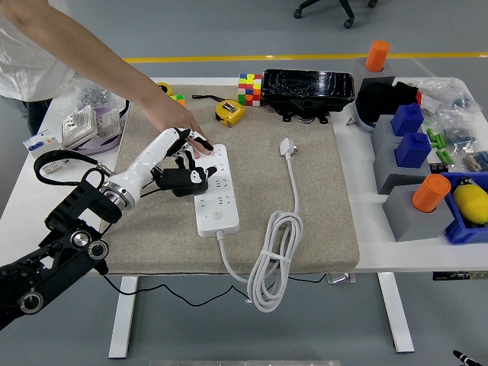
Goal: Put the plug near the board,insert it into the board,press the button,pull the plug out
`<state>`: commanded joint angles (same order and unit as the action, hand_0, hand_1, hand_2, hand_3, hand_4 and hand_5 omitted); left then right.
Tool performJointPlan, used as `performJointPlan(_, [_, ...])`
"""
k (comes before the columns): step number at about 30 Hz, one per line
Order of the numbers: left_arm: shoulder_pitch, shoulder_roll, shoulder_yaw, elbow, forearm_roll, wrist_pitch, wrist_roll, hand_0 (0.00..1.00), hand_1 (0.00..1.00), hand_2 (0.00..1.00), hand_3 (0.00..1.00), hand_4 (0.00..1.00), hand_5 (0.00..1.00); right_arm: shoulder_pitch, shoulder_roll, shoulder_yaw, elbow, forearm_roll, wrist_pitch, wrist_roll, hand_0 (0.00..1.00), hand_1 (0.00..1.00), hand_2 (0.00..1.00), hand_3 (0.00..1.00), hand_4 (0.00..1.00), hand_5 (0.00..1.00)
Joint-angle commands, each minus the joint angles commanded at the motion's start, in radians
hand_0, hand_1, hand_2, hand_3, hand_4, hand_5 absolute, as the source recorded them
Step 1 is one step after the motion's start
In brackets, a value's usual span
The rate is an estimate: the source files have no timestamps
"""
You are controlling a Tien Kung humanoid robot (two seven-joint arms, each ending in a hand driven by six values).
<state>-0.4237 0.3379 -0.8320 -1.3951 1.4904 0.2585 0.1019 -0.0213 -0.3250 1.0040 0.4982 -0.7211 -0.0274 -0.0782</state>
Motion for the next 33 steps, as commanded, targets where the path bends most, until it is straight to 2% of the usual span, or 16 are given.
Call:
performJointPlan(1, [-0.004, -0.004, 0.000, 0.016, 0.017, 0.007, 0.007, 0.492, 0.606, 0.569, 0.571, 0.851, 0.187, -0.001, 0.001, 0.001, 0.000, 0.000, 0.000, 0.000, 0.673, 0.675, 0.666, 0.554, 0.915, 0.512])
performJointPlan(6, [-0.023, -0.020, 0.014, 0.083, 0.096, -0.008, 0.081, 0.492, 0.606, 0.569, 0.571, 0.851, 0.187, -0.002, 0.002, 0.000, 0.001, 0.002, -0.001, 0.000, 0.673, 0.675, 0.666, 0.554, 0.915, 0.512])
performJointPlan(7, [-0.025, -0.023, 0.018, 0.094, 0.107, -0.013, 0.092, 0.691, 0.770, 0.809, 0.756, 0.939, 0.266, -0.002, 0.003, 0.000, 0.001, 0.003, -0.001, 0.000, 0.673, 0.675, 0.666, 0.554, 0.916, 0.511])
performJointPlan(12, [-0.034, -0.035, 0.041, 0.146, 0.109, -0.041, 0.143, 0.691, 0.770, 0.809, 0.756, 0.939, 0.266, -0.006, 0.006, 0.001, -0.002, 0.005, -0.001, 0.000, 0.673, 0.675, 0.666, 0.554, 0.916, 0.511])
performJointPlan(13, [-0.035, -0.037, 0.044, 0.151, 0.106, -0.041, 0.144, 0.690, 0.785, 0.823, 0.815, 0.949, 0.294, -0.006, 0.007, 0.001, -0.003, 0.005, -0.001, 0.000, 0.673, 0.675, 0.666, 0.554, 0.916, 0.511])
performJointPlan(24, [-0.053, -0.051, 0.082, 0.203, 0.114, -0.043, 0.145, 0.678, 0.767, 0.789, 0.808, 0.945, 0.288, -0.008, 0.009, 0.001, -0.001, 0.007, -0.001, 0.000, 0.671, 0.675, 0.666, 0.555, 0.916, 0.512])
performJointPlan(25, [-0.056, -0.052, 0.085, 0.207, 0.113, -0.042, 0.145, 0.564, 0.676, 0.648, 0.596, 0.785, 0.174, -0.008, 0.009, 0.001, -0.001, 0.007, -0.001, 0.000, 0.673, 0.674, 0.666, 0.554, 0.916, 0.513])
performJointPlan(30, [-0.073, -0.062, 0.104, 0.232, 0.103, -0.032, 0.145, 0.564, 0.676, 0.648, 0.596, 0.785, 0.174, -0.007, 0.008, -0.001, -0.002, 0.007, -0.001, 0.000, 0.673, 0.674, 0.666, 0.554, 0.916, 0.513])
performJointPlan(31, [-0.076, -0.064, 0.108, 0.238, 0.102, -0.030, 0.144, 0.469, 0.505, 0.535, 0.548, 0.669, 0.125, -0.006, 0.008, -0.001, -0.001, 0.007, -0.001, 0.000, 0.673, 0.675, 0.666, 0.555, 0.916, 0.513])
performJointPlan(33, [-0.079, -0.067, 0.112, 0.244, 0.093, -0.023, 0.136, 0.469, 0.505, 0.535, 0.548, 0.669, 0.125, -0.006, 0.008, 0.000, -0.001, 0.007, -0.001, 0.000, 0.673, 0.675, 0.666, 0.555, 0.916, 0.513])
